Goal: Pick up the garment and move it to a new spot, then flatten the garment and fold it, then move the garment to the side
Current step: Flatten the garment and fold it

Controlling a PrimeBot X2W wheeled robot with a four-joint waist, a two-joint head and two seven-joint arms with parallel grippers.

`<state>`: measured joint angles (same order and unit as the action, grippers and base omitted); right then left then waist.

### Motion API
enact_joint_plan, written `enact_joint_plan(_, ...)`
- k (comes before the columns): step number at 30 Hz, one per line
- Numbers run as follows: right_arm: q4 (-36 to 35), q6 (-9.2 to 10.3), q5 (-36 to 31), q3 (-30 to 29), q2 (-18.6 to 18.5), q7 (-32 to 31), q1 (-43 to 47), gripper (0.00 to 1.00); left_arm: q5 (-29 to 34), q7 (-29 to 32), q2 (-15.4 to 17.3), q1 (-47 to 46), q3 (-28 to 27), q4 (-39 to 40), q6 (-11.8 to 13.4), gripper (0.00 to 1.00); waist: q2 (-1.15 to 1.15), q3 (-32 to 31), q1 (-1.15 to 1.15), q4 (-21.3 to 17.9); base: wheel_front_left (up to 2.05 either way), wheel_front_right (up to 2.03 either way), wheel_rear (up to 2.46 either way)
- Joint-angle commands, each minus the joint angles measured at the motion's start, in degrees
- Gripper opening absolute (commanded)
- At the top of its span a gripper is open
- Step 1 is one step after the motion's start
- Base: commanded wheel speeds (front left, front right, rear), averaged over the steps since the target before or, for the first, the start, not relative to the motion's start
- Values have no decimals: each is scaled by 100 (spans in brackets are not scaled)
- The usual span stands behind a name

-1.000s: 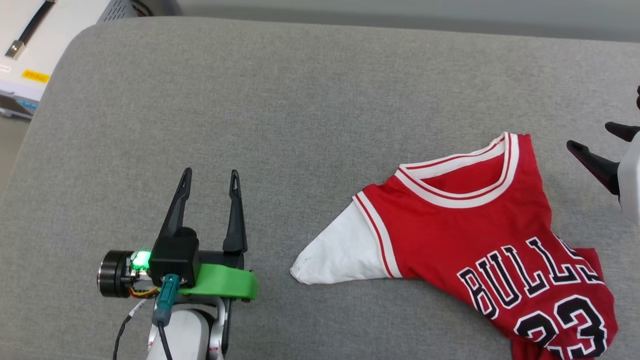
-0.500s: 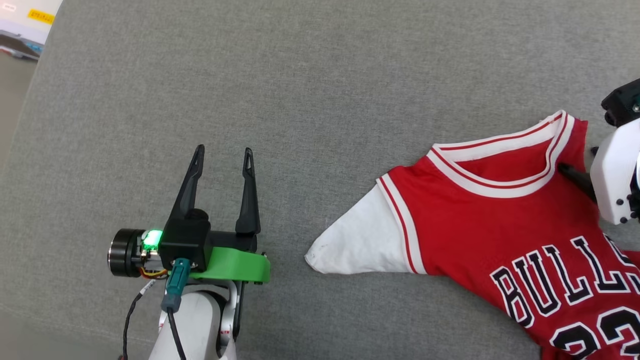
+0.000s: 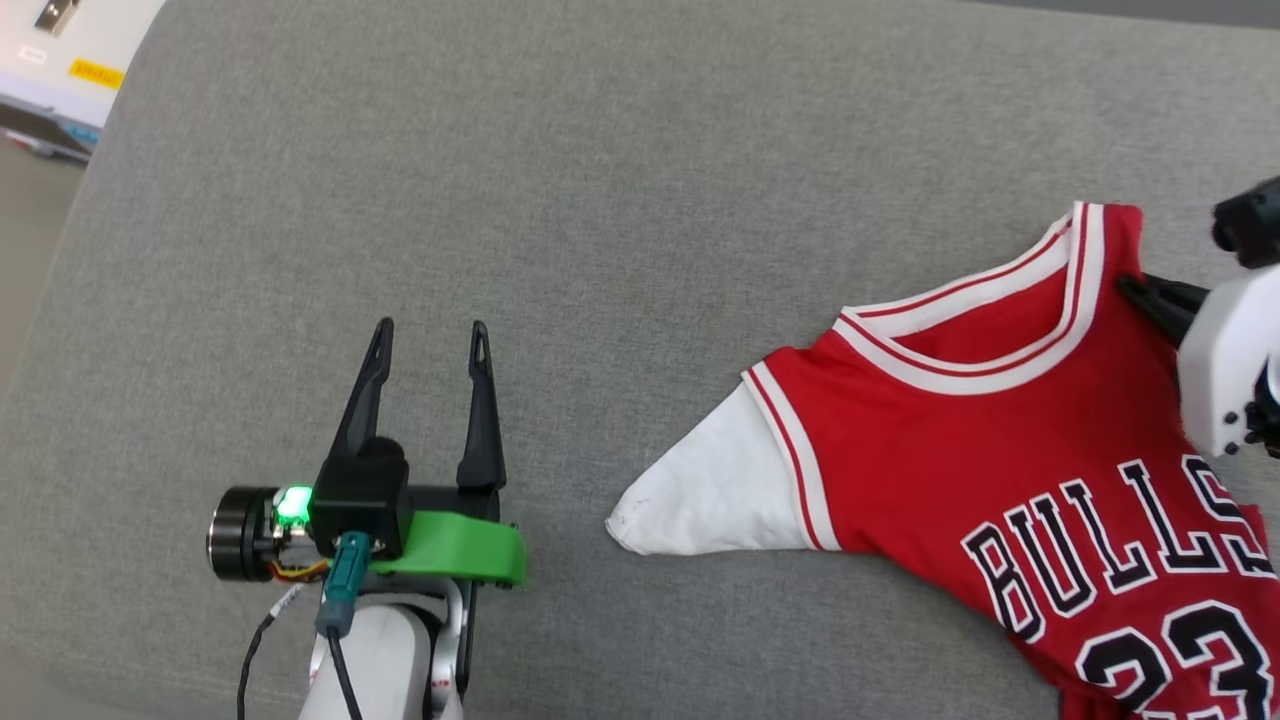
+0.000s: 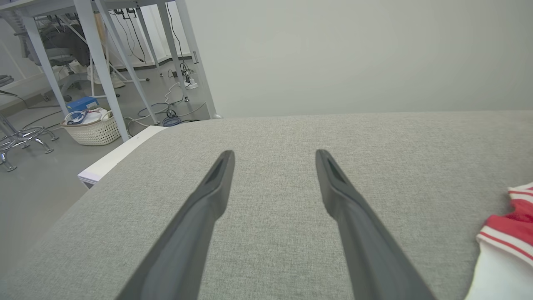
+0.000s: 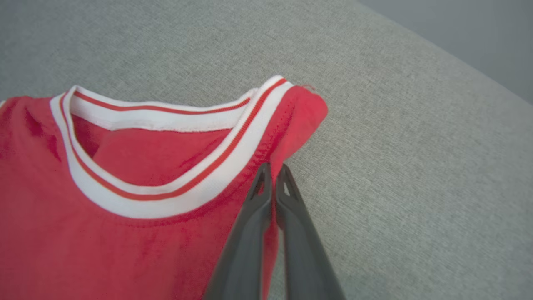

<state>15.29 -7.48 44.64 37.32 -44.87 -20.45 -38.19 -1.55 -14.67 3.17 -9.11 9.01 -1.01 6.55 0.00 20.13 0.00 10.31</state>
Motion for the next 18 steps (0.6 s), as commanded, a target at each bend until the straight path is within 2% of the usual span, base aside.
enact_joint_plan(1,-39,-1,46,-85,-71,104,141,0,-2,-33,-26,88,-14,0,23,100,0,-274,0,-210,0,0,0)
enact_joint_plan(8,-45,-1,227,-1052,-379,515,985,0,27,-33,4,383,-93,11,-4,100,0,-614,0,-506,0,0,0)
enact_joint_plan(18,603,-1,292,-2818,-525,822,2398,0,32,-33,-1,530,-54,24,-28,100,0,-777,0,-620,0,0,0)
